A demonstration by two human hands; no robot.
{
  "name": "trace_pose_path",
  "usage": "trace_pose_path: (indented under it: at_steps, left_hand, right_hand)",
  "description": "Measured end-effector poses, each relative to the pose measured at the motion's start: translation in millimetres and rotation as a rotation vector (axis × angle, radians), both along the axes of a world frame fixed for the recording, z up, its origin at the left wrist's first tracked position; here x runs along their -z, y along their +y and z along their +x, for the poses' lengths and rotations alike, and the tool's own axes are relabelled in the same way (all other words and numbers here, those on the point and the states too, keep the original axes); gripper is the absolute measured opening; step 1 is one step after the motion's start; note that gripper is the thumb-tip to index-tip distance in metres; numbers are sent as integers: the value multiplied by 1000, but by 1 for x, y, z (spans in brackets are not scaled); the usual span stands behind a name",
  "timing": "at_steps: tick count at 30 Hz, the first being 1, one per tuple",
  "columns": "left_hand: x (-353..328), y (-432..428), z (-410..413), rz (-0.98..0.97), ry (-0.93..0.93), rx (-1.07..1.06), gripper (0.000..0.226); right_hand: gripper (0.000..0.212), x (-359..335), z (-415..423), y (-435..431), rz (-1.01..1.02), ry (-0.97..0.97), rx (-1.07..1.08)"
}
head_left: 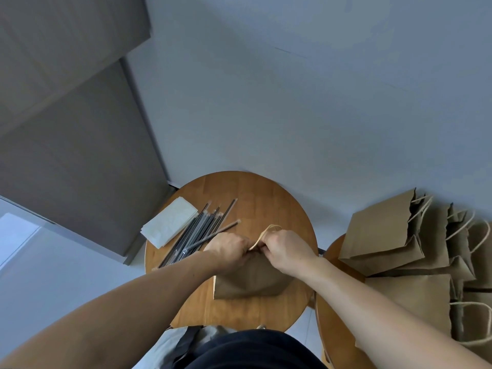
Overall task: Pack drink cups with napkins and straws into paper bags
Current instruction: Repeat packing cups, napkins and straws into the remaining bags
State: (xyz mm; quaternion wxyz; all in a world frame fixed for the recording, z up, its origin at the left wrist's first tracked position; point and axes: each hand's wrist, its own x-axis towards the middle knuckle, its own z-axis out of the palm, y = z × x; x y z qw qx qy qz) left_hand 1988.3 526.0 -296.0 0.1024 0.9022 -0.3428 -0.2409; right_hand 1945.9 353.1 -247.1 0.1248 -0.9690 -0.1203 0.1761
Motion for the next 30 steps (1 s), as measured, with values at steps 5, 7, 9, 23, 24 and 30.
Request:
trace_pose_path:
  at_steps: [5, 7, 9, 23, 24, 30]
  left_hand:
    - [-2, 0, 5, -5, 48, 48, 30]
    - [-1, 1, 6, -8, 40, 64, 29]
    - [1, 2, 6, -14, 28, 69, 28]
    - [5, 3, -4, -26, 26, 25, 34]
    - [5, 3, -5, -31, 34, 20, 34]
    - [8, 3, -12, -81, 49, -21, 32]
  right_hand:
    - [21, 6, -4, 0, -24, -13, -41]
    - [18, 7, -2, 2, -15, -6, -22]
    - [12, 5, 0, 4, -5, 6, 2]
    - [17, 1, -4, 13, -26, 92, -56]
    - [16, 1, -6, 13, -33, 89, -63]
    - [22, 4, -11, 12, -140, 55, -125]
